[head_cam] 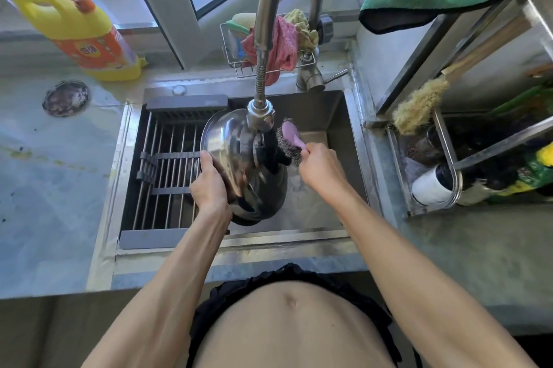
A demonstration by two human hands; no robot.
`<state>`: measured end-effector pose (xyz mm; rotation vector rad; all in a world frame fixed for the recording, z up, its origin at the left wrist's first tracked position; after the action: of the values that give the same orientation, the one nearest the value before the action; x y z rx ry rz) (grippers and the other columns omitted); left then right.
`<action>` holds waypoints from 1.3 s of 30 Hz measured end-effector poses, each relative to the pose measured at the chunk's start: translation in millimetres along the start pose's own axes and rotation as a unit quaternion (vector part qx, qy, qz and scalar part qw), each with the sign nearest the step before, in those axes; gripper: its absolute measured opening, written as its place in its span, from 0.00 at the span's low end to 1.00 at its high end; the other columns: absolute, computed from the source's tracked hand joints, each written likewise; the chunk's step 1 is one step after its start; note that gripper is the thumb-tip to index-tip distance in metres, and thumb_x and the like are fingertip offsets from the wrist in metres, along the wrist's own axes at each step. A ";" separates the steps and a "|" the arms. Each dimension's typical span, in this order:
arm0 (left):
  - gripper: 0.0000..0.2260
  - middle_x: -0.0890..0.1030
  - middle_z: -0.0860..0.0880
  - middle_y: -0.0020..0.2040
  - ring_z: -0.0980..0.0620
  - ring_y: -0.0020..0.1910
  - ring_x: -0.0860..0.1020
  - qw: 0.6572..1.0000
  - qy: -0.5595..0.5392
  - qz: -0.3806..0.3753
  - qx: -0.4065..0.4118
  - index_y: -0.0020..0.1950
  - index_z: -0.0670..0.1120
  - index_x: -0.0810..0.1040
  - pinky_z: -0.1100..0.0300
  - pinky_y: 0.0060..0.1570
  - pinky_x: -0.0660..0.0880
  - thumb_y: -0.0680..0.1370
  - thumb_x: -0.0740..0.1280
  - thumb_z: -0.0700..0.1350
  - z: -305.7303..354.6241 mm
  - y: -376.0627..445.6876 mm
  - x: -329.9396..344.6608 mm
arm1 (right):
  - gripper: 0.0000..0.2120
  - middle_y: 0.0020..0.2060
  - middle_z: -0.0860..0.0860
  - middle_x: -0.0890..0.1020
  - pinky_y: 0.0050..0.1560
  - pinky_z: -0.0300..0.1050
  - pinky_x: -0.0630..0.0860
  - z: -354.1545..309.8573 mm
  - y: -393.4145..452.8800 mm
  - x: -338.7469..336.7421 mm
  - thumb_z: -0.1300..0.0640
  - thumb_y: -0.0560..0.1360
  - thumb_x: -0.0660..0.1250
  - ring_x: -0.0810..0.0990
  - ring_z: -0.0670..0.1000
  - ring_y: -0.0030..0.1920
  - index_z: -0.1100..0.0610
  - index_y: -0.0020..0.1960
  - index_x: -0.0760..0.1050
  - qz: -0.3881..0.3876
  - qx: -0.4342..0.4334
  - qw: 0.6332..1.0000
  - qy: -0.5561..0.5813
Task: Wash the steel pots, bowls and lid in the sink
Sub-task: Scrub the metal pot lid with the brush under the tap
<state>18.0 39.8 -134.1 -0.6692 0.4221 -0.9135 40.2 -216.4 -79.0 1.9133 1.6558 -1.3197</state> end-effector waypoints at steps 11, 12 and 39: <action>0.22 0.86 0.48 0.46 0.47 0.48 0.85 1.000 0.011 -0.008 -0.018 0.47 0.47 0.81 0.49 0.50 0.83 0.78 0.66 0.67 -1.3 7.5 6.7 | 0.14 0.46 0.56 0.81 0.37 0.44 0.70 20.8 17.4 -0.7 0.55 0.82 0.56 0.81 0.57 0.43 0.54 0.60 0.78 -0.034 0.026 0.999 -0.032; 0.22 0.86 0.48 0.48 0.47 0.47 0.85 0.999 -0.007 -0.009 -0.041 0.51 0.47 0.82 0.50 0.48 0.83 0.78 0.68 0.66 -4.1 7.6 6.3 | 0.13 0.45 0.55 0.81 0.33 0.43 0.69 25.2 21.8 -1.0 0.54 0.82 0.57 0.79 0.55 0.40 0.54 0.59 0.79 -0.037 0.032 0.999 0.003; 0.23 0.86 0.42 0.56 0.39 0.55 0.85 0.994 -0.063 -0.075 -0.050 0.61 0.47 0.85 0.39 0.62 0.78 0.80 0.64 0.63 3.8 34.6 3.7 | 0.16 0.57 0.61 0.79 0.49 0.50 0.73 47.2 58.5 -1.7 0.53 0.81 0.57 0.78 0.64 0.56 0.61 0.62 0.74 -0.052 0.078 0.992 -0.084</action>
<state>42.5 53.0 -155.4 -0.8539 0.3083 -0.9902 71.7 -268.9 -122.8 1.7625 1.6305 -1.6462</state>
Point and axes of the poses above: each hand's wrist, its own y-axis towards the middle knuckle, its own x-axis out of the palm, z = x × y, the point moved 9 cm from there along y, towards the middle knuckle
